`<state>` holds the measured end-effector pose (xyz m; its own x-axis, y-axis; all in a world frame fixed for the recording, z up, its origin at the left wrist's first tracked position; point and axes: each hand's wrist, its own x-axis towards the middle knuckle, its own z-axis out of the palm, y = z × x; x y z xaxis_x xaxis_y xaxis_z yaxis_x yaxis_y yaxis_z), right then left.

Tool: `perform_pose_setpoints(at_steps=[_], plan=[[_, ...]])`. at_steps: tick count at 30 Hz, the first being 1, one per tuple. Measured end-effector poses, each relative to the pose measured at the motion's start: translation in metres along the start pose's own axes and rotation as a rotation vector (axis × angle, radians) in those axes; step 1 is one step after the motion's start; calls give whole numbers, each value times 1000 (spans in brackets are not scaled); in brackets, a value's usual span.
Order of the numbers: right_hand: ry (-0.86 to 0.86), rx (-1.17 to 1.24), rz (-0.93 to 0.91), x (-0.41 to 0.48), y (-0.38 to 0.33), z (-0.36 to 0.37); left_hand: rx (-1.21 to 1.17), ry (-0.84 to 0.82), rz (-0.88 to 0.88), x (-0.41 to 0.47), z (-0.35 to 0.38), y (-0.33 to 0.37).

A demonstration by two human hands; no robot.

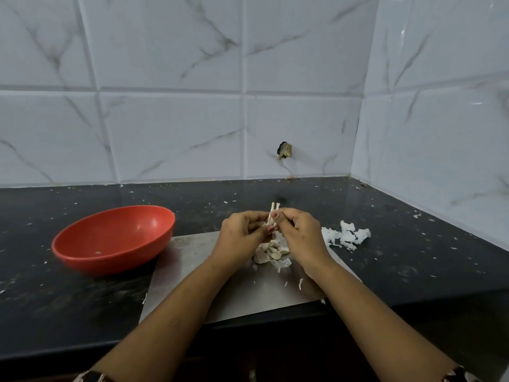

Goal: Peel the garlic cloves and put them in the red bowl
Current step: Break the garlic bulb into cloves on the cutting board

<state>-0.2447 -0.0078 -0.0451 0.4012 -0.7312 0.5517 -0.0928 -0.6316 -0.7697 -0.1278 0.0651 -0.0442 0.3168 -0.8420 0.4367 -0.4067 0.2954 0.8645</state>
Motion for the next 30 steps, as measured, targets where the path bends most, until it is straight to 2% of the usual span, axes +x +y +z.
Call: perform_pose_setpoints(at_steps=[4, 12, 15, 19, 21, 26, 30], plan=[[-17, 9, 29, 0, 0, 1, -64, -40, -34, 1, 1, 1], [-102, 4, 65, 1, 1, 1, -29, -128, -53, 1, -4, -1], [-113, 72, 100, -1, -1, 0, 38, -131, -45, 0, -7, -2], [-98, 136, 140, -1, 0, -1, 1, -155, -61, 0, -6, -2], [-69, 102, 169, 1, 2, -1, 38, -110, -63, 1, -5, -2], [-68, -4, 193, -1, 1, -2, 103, 157, -42, 5, -11, 1], [-96, -41, 221, -3, -1, -2, 314, 158, 17, 5, -11, -3]])
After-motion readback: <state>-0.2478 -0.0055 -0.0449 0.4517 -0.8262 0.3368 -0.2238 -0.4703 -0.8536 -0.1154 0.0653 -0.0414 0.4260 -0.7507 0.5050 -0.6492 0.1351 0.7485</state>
